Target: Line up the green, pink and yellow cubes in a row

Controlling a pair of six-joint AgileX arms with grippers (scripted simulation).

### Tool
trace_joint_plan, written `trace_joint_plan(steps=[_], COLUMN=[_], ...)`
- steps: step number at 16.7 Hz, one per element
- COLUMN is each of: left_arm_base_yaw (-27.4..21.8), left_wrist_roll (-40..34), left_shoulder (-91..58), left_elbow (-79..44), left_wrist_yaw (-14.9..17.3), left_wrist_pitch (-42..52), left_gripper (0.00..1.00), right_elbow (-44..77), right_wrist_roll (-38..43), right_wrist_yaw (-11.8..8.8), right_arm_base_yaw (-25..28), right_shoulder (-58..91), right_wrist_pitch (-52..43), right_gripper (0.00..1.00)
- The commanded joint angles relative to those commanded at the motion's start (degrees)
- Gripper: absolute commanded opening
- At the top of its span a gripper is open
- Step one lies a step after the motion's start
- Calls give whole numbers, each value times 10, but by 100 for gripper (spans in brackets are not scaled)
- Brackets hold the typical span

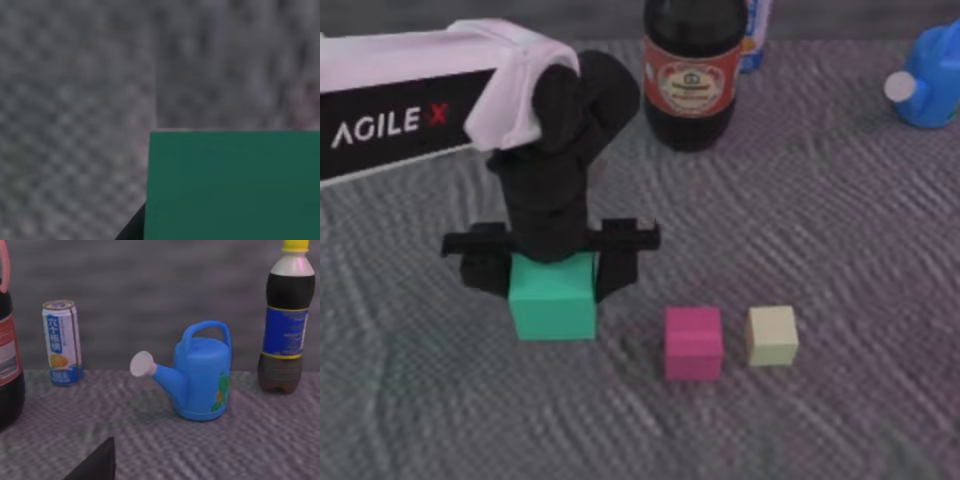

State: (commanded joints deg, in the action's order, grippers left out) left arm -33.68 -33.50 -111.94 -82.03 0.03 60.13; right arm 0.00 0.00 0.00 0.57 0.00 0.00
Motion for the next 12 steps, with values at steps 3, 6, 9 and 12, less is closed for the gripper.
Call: trace_joint_plan(steps=[3, 6, 9, 12], left_arm_base_yaw=[-2, -4, -4, -4], left_wrist_roll=[0, 1, 1, 1], left_shoulder=[-18, -29, -29, -29], left_elbow=[49, 75, 75, 75], left_wrist_yaw=[0, 0, 0, 0], left_wrist_pitch=[-76, -107, -107, -107], left_gripper=[0, 0, 0, 23], right_elbow=[0, 0, 0, 0], right_wrist_roll=[0, 0, 0, 0], right_wrist_yaw=[0, 0, 0, 0], right_arm_base_yaw=[0, 0, 0, 0], right_shoulder=[0, 0, 0, 0], right_wrist_pitch=[0, 0, 0, 0], right_gripper=[100, 100, 100, 100])
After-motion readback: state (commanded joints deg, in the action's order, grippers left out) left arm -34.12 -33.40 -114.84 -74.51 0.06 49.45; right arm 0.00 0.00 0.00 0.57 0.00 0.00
